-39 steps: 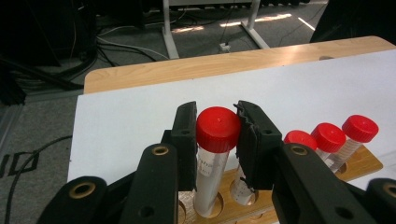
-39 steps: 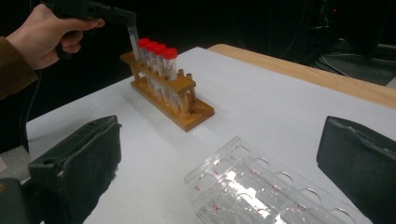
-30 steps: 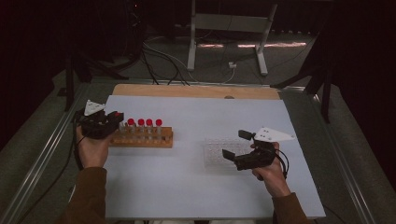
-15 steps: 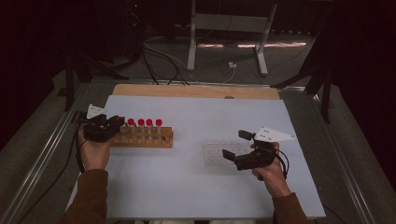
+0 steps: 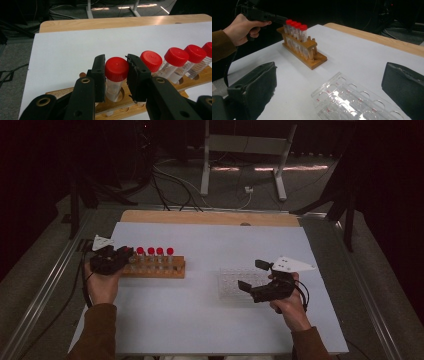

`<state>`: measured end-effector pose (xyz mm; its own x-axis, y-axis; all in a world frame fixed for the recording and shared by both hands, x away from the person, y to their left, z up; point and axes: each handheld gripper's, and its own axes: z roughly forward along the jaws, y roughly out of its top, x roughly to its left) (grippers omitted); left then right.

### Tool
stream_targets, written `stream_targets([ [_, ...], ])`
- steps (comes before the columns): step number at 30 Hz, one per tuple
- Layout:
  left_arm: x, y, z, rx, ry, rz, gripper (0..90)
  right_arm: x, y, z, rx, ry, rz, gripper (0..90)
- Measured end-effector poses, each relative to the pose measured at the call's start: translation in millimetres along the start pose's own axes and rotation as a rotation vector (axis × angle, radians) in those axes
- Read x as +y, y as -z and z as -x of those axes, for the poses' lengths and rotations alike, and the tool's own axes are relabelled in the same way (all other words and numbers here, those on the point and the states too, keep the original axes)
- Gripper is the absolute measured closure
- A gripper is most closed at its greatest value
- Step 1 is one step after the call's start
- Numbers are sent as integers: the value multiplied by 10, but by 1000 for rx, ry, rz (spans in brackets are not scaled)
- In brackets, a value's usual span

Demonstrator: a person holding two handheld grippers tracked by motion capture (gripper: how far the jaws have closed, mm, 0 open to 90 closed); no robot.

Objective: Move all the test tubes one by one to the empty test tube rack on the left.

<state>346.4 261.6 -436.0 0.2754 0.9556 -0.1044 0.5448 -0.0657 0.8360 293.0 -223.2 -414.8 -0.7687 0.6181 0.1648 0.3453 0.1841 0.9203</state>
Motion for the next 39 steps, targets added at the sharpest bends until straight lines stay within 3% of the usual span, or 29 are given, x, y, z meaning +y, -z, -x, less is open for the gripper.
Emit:
stream_targets([
  [8,-19,15,-2,3,-3,-1,701,-4,-1,2,1,-2,0,0],
  [11,-29,10,-11,-3,3,-5,645,-6,-6,-2,1,0,-2,0],
  [15,-55,36,-20,-44,31,18,542,-5,3,-2,5,-1,6,0],
  [19,-74,96,1,-77,25,56,464,-10,17,9,3,-3,18,0],
  [22,-68,165,48,-69,8,90,394,-15,32,16,0,-4,26,0],
  [29,-38,377,159,-115,14,192,250,-41,90,20,-13,11,50,0],
  [35,-142,556,277,-181,19,267,140,-105,132,57,-51,20,69,0],
  [39,-231,643,389,-196,-14,285,66,-141,191,71,-96,38,92,0],
])
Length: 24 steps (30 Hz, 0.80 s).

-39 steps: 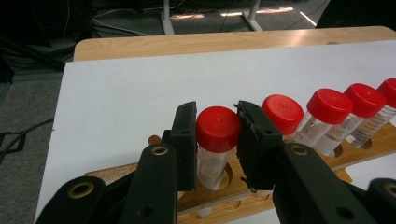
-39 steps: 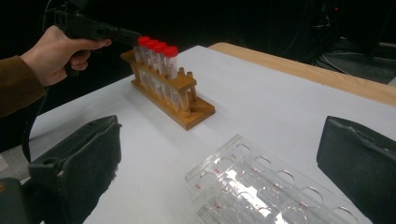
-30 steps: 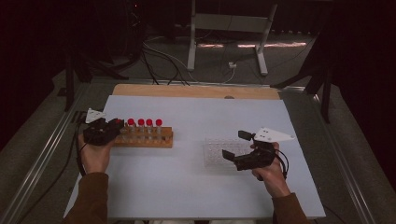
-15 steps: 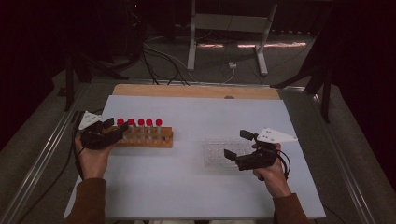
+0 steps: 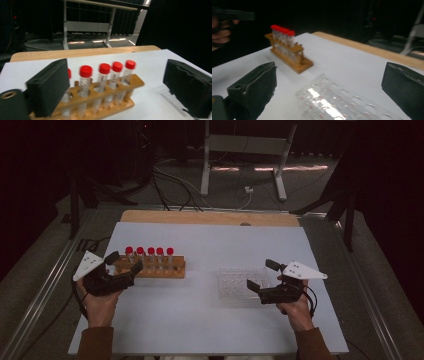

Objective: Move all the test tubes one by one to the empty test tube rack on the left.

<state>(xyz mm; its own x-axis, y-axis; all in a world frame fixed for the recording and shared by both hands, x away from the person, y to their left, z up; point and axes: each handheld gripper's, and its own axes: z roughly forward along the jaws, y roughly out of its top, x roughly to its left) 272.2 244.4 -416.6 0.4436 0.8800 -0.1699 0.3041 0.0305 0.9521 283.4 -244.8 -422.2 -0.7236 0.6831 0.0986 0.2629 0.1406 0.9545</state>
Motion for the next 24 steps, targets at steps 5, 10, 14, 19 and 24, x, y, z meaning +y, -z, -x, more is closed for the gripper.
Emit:
stream_targets([
  [5,-79,93,132,-6,-43,29,13,-43,87,40,-42,9,32,0],
  [10,-177,113,210,8,-80,34,7,-95,152,74,-57,11,45,0],
  [14,-259,108,268,9,-98,29,6,-145,206,107,-74,6,45,0],
  [19,-368,130,344,13,-123,9,7,-211,280,166,-98,4,50,0],
  [24,-423,178,347,20,-112,19,7,-305,312,243,-125,-1,49,0],
])
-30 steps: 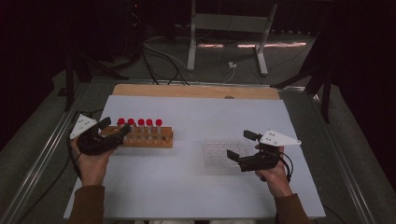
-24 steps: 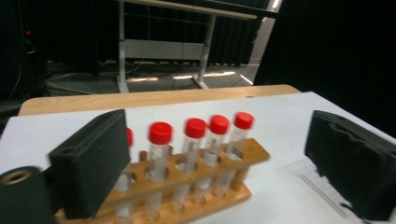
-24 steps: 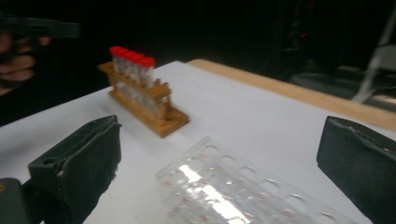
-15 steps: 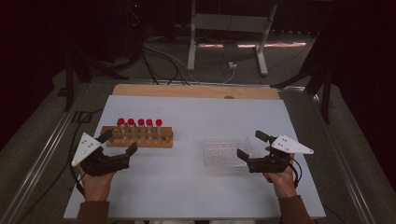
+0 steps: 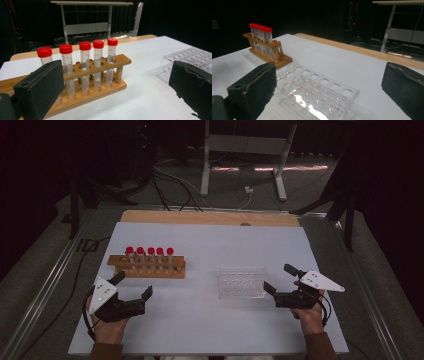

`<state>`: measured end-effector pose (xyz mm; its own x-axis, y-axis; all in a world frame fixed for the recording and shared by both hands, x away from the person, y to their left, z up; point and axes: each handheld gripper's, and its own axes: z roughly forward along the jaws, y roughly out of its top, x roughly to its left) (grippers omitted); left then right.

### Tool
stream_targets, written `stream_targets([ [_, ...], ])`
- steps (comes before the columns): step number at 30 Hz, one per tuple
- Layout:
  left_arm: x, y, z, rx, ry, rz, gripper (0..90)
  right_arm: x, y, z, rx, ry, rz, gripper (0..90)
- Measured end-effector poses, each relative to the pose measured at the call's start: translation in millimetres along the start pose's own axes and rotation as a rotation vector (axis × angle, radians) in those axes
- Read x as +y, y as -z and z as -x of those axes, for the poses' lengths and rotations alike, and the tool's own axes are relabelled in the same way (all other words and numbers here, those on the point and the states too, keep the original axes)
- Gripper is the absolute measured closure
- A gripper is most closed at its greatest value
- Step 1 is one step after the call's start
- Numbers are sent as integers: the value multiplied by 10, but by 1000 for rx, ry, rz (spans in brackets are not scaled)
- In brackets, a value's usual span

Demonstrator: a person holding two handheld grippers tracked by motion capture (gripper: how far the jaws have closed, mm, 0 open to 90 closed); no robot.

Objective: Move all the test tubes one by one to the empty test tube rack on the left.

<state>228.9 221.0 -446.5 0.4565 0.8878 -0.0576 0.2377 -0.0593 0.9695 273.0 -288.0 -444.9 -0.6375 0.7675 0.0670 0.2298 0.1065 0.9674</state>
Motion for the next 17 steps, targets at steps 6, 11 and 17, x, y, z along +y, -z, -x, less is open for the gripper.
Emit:
stream_targets([
  [6,-39,30,-17,9,20,14,7,-48,42,40,-13,-2,2,0],
  [11,-67,40,-40,24,32,13,7,-91,96,53,-33,6,-8,0],
  [17,-97,25,-47,36,43,1,7,-153,183,120,-53,-25,-6,0],
])
